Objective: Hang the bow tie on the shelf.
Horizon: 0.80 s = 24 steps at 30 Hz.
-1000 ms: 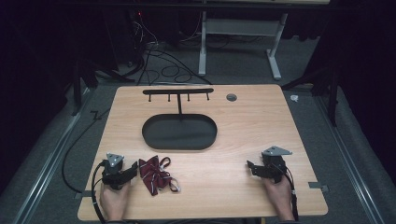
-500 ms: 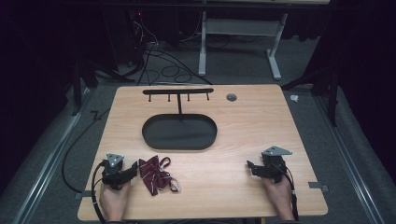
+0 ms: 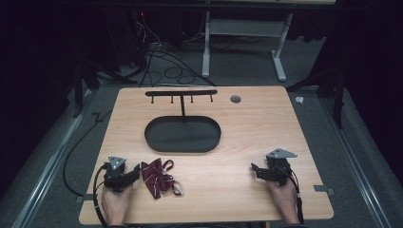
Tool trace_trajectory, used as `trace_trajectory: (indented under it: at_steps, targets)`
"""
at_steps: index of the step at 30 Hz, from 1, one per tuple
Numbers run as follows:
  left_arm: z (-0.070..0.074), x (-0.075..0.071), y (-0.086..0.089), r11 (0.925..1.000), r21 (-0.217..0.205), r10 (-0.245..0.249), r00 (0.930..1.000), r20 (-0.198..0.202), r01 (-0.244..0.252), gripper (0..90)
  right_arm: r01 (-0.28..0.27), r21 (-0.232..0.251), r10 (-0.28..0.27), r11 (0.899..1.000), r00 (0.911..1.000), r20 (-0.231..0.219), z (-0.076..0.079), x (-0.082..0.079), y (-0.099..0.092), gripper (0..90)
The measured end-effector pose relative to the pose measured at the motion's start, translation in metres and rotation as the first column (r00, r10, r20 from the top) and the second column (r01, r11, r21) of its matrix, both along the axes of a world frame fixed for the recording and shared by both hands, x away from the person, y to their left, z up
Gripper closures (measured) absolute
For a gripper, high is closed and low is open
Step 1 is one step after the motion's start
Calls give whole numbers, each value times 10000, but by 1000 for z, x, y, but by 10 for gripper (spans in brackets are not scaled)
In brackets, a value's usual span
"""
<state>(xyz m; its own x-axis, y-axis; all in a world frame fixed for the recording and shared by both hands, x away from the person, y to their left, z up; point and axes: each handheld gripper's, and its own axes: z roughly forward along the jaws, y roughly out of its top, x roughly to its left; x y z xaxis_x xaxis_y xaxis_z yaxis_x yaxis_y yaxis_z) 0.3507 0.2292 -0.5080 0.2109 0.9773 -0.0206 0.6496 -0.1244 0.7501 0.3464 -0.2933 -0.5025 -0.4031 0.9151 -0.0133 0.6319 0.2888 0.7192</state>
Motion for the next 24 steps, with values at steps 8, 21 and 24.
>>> trace_trajectory:
  at_steps: [8,21,24]
  targets:
    - [0,0,-2,10000,18,-34,10000,-34,34,369,6,3,-6,10000,10000,-16,0,0,0,279]
    - [16,-10,3,9965,-373,-739,9971,166,745,406,7,15,-7,10000,10000,0,0,0,0,280]
    - [22,-14,3,9958,-285,-858,9960,268,865,419,9,12,-9,10000,10000,1,0,0,0,279]
